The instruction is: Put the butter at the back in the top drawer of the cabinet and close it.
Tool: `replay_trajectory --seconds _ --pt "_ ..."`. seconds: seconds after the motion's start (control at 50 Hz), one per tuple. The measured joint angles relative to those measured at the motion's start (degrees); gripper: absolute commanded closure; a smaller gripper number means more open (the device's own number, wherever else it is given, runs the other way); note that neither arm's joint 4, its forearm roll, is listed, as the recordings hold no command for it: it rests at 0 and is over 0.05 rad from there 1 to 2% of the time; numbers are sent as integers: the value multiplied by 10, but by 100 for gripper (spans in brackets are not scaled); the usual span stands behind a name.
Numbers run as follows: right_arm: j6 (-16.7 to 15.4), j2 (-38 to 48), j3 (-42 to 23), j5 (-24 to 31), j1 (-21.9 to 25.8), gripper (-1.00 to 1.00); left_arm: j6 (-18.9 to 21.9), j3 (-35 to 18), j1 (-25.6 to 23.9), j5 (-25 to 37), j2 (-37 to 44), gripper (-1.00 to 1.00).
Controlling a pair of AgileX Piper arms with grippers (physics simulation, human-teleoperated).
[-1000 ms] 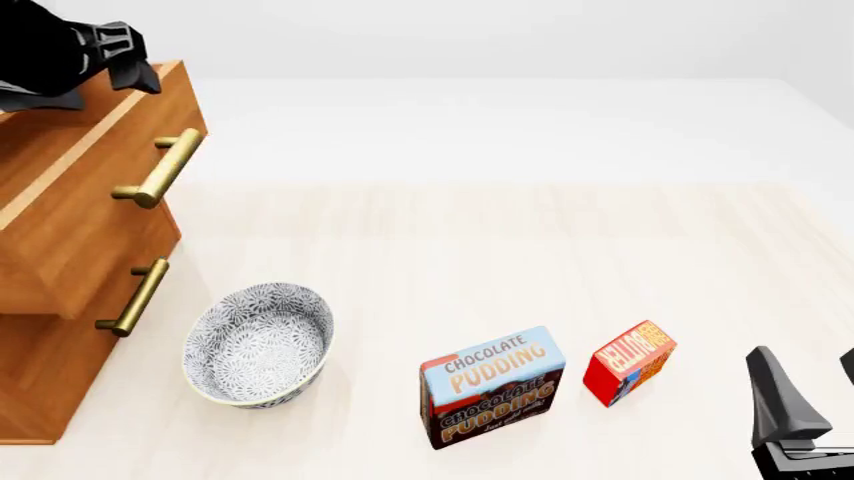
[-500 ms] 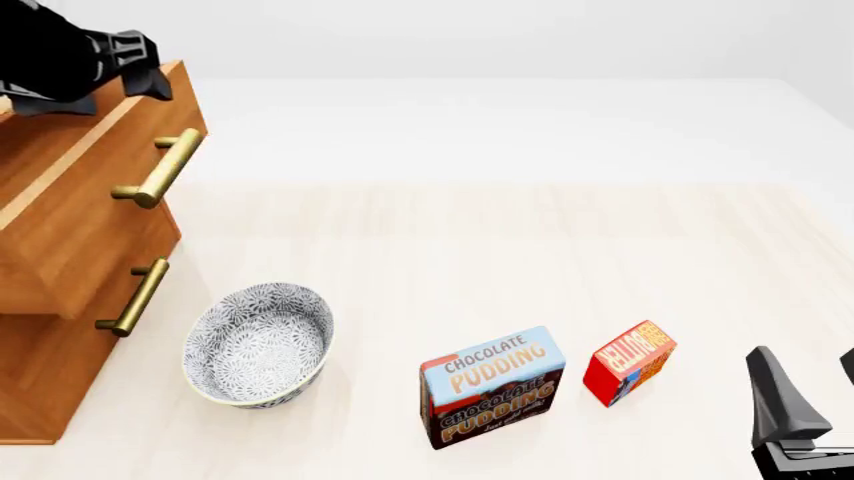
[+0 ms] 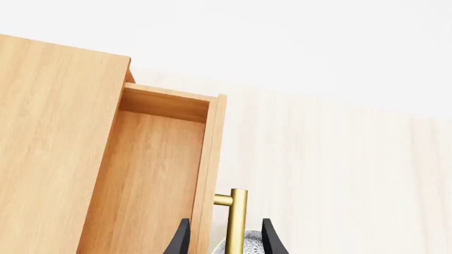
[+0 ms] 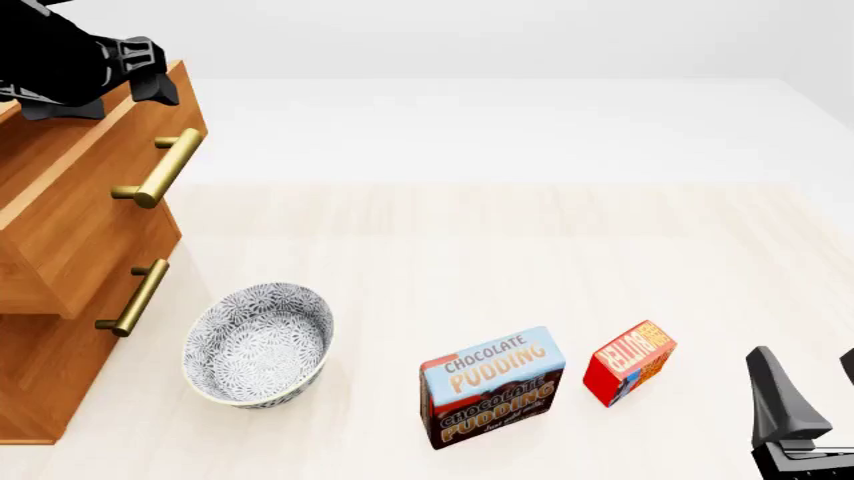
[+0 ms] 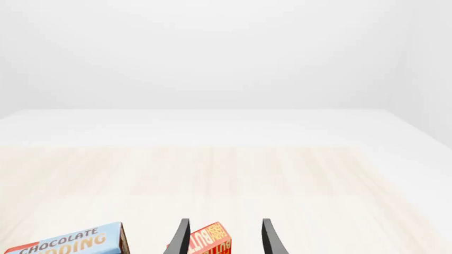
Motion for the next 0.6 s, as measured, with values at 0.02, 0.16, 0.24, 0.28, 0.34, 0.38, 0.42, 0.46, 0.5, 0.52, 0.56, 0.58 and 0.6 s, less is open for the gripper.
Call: replay_trajectory --seconds 0.02,0.16,0.24,0.28,0.34,0.38,0.42,0.46,0.5,0.52,0.56,0.58,0.6 --pt "0 0 0 0 0 -100 0 0 0 0 0 -100" --pt "0 0 0 0 0 -100 0 1 0 -1 0 -100" --pt "0 0 0 0 0 -100 -1 2 1 -2 -1 -100" --pt "0 0 0 0 0 -100 -1 2 1 -3 -1 -100" --pt "0 0 0 0 0 -100 -1 2 1 -4 -1 -100" --pt "0 0 0 0 0 -100 -2 3 1 -4 -1 -100" --pt "0 0 0 0 0 -100 -2 4 1 -5 1 -100" --pt "0 0 0 0 0 -100 -2 5 1 -5 3 -100" --pt "0 0 0 0 0 -100 -2 6 1 -6 5 -100" --pt "0 0 0 0 0 -100 -2 6 2 -6 6 -100" --pt "0 0 0 0 0 -100 -3 7 2 -7 8 -100" --pt "0 0 0 0 0 -100 -3 8 2 -7 9 -100" --pt "0 0 0 0 0 -100 -3 8 2 -8 10 -100"
